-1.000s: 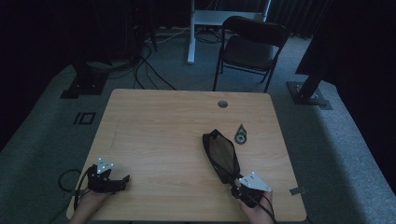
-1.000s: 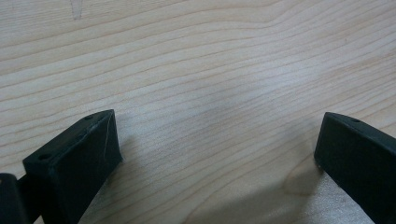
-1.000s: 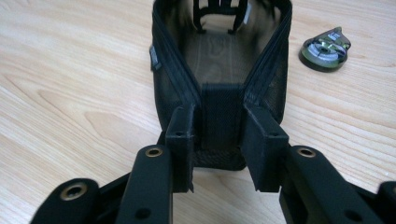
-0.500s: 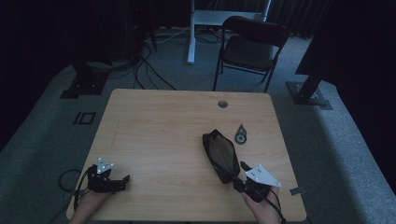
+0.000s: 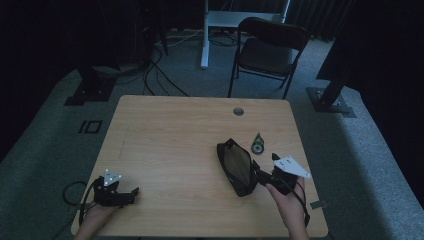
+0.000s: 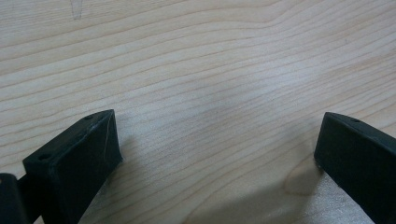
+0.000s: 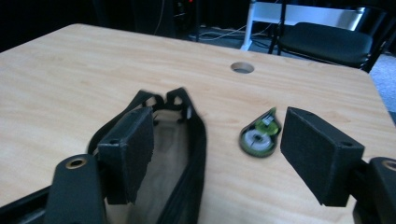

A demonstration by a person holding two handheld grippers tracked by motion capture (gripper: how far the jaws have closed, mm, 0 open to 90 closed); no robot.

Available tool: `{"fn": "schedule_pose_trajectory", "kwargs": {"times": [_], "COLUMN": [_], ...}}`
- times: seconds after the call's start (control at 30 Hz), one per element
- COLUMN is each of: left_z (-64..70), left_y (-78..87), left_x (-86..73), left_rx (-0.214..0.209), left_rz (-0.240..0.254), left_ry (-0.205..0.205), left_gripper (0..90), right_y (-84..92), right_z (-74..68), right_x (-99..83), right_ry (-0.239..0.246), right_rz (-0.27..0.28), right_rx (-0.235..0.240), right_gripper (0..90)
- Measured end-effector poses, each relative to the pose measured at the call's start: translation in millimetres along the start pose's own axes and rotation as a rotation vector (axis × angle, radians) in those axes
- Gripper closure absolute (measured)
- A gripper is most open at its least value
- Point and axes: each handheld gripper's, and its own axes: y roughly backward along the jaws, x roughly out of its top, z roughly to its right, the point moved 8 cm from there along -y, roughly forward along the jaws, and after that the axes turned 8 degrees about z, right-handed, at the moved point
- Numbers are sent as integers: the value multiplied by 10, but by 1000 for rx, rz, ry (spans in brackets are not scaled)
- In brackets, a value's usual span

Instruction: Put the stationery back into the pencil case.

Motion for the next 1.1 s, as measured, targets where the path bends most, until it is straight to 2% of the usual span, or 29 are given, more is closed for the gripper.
{"fn": "schedule_pose_trajectory", "kwargs": {"times": [0.2,0.23,0.3,0.4,0.47,0.53,0.57,0.6,0.67,0.7,0.9,1.1], "left_z": [0,0,0,0,0,0,0,0,0,0,0,0], "left_y": [0,0,0,0,1,1,1,1,1,1,1,1], "left_x": [0,0,0,0,0,0,0,0,0,0,0,0], "left_rx": [0,0,0,0,0,0,0,0,0,0,0,0], "left_rz": [0,0,0,0,-1,-2,-1,-2,-1,-2,-2,-2], "left_ry": [0,0,0,0,0,0,0,0,0,0,0,0], "left_gripper": [4,4,4,4,4,4,4,4,4,4,4,4], "right_y": [-201,-285,-328,-514,-565,-664,-711,-820,-867,-956,-1141,-1342], "right_z": [131,185,218,316,334,388,398,441,469,531,657,760], "right_x": [24,18,11,-14,-24,-52,-65,-101,-113,-147,-226,-321], "right_ry": [-5,-2,6,-8,-18,-7,-10,-31,-43,-55,-66,-102], "right_rz": [-28,-37,-44,-57,-61,-77,-86,-108,-113,-129,-170,-204], "right_rx": [-7,-19,-30,-50,-47,-65,-58,-60,-64,-76,-106,-141], "right_gripper": [204,153,132,134,134,140,140,142,145,152,163,191]}}
